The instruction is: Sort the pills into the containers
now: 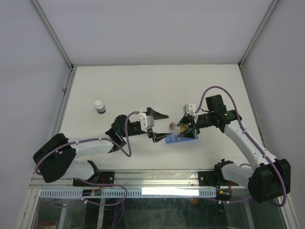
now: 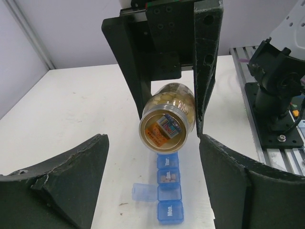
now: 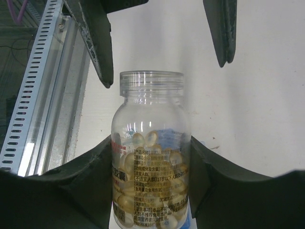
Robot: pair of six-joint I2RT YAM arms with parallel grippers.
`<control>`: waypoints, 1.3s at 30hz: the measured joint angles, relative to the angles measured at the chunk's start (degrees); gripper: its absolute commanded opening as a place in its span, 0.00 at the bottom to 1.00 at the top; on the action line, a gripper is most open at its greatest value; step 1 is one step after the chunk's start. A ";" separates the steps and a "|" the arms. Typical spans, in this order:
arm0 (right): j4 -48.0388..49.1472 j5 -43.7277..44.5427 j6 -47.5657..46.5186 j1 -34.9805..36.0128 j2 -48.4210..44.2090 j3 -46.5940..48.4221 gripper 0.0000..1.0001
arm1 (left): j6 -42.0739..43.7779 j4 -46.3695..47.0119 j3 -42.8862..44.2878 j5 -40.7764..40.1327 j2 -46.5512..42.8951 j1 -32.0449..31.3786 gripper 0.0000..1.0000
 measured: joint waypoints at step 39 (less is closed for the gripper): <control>0.04 0.22 0.07 -0.52 0.31 0.00 0.00 | -21.51 5.95 2.45 -1.92 6.14 -0.94 0.00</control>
